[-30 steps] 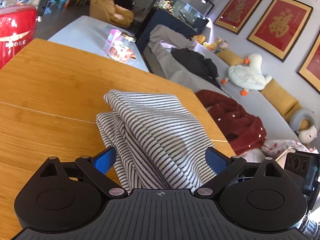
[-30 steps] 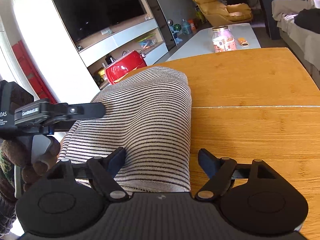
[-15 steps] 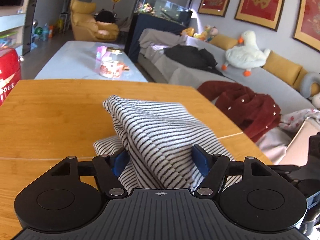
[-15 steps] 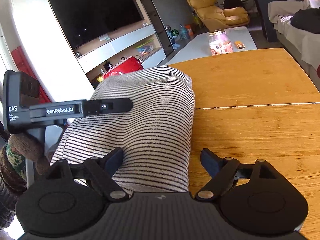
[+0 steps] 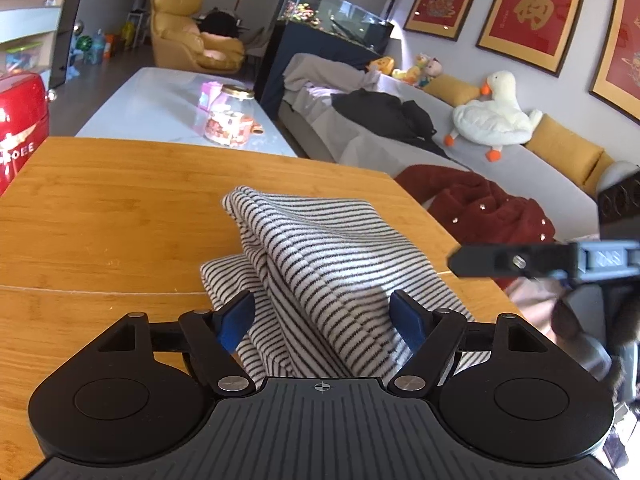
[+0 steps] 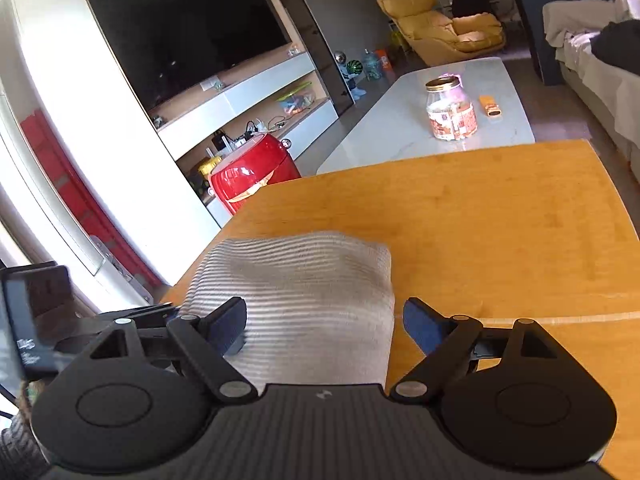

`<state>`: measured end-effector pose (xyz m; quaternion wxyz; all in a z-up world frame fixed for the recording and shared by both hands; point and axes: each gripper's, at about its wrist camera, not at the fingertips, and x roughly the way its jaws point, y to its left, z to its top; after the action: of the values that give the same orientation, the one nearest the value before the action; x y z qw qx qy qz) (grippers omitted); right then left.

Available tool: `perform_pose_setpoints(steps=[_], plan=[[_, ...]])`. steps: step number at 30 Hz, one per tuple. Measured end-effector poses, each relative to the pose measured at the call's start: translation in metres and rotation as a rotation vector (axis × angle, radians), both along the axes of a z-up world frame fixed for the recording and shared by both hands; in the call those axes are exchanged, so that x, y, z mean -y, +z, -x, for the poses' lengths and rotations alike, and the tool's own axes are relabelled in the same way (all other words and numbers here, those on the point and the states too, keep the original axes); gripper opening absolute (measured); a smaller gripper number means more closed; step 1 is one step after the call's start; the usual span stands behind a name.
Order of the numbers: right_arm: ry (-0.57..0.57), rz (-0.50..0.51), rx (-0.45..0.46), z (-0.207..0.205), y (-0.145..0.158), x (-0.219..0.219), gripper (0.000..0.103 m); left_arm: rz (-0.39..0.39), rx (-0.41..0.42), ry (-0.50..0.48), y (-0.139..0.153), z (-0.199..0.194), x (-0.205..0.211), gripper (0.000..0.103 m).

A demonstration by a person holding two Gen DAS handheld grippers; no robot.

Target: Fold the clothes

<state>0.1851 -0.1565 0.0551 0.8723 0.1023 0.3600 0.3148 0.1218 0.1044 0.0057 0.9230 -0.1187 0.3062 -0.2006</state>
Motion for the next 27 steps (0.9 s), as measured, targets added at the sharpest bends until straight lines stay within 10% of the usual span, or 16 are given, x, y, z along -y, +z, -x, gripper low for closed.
perform_pose_setpoints(steps=[6,13,27], plan=[[0.021,-0.152,-0.331,-0.063,-0.044,-0.016,0.082,0.019,-0.034,-0.007,-0.008,0.014,-0.010,0.083],[0.028,0.063,0.070,-0.003,-0.009,-0.052,0.061,0.005,-0.063,-0.009,-0.013,0.009,-0.020,0.090],[-0.038,0.199,0.162,0.007,-0.012,-0.057,0.064,-0.020,-0.023,0.003,0.020,-0.005,-0.013,0.085]])
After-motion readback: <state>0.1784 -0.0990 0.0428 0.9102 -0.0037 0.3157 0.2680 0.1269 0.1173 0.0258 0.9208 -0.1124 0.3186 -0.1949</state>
